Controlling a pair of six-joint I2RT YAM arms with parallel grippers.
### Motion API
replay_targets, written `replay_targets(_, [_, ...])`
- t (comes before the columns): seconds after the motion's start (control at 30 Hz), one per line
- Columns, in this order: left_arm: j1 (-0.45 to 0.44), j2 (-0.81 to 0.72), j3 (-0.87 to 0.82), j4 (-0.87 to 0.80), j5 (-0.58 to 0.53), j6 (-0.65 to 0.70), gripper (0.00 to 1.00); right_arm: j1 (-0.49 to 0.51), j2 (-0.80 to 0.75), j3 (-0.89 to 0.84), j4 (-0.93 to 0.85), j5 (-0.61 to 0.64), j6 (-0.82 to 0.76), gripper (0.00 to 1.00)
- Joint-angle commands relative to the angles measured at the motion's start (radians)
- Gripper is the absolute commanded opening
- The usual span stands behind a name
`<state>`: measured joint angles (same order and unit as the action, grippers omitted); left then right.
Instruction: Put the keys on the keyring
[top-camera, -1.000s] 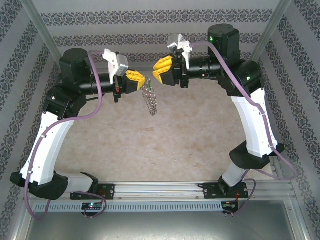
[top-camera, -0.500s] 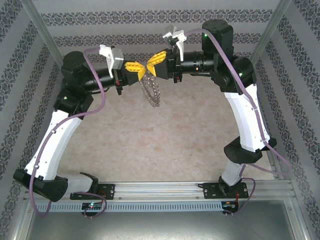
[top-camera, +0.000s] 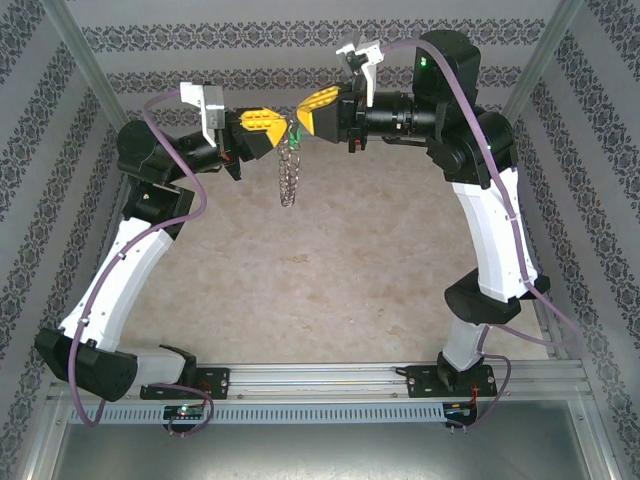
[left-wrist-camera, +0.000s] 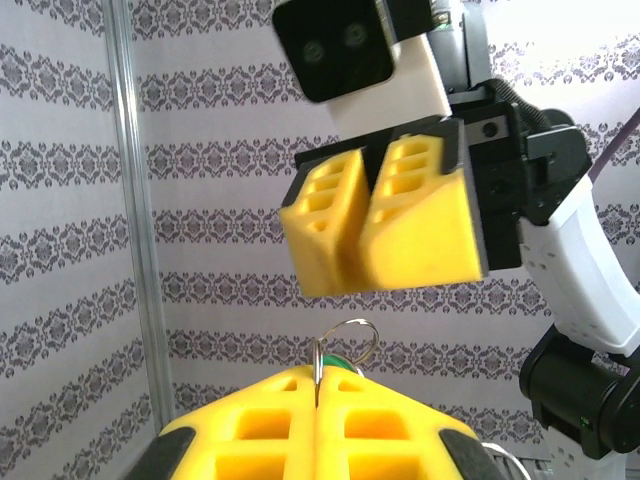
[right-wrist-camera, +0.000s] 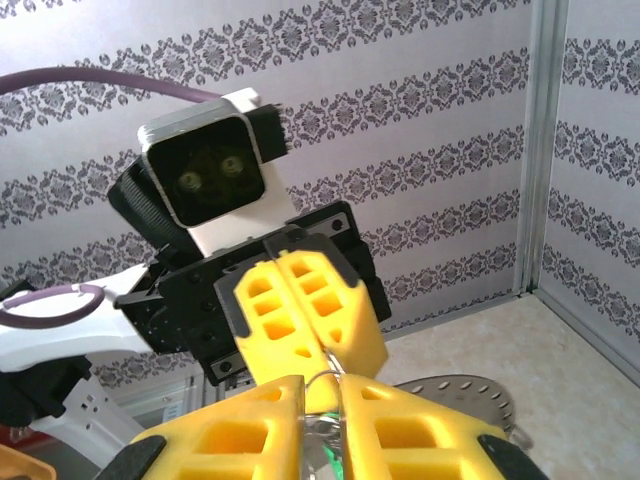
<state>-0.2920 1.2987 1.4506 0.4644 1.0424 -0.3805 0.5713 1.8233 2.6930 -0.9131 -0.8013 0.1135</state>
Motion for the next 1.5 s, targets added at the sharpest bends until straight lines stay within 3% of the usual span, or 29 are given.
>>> replay_targets(0.0, [0.015, -0.004, -0.015, 0.128, 0.017, -0.043, 0.00, -0.007, 0.027, 0.024, 0.029, -0.018, 0.060, 0.18])
replay_targets(0.43, [0.027, 0.011, -0.050, 0.149, 0.004, -0.046, 0.00, 0.019, 0.041, 0.021, -0.018, 0.037, 0.049, 0.18])
replay_targets(0.73, [0.030, 0.020, -0.046, 0.127, 0.005, -0.034, 0.00, 0.071, 0.017, 0.022, -0.108, 0.241, -0.065, 0.17])
replay_targets(1.47, [0.030, -0.013, -0.058, -0.089, -0.008, 0.140, 0.00, 0.084, 0.020, 0.014, -0.138, 0.269, -0.052, 0.21])
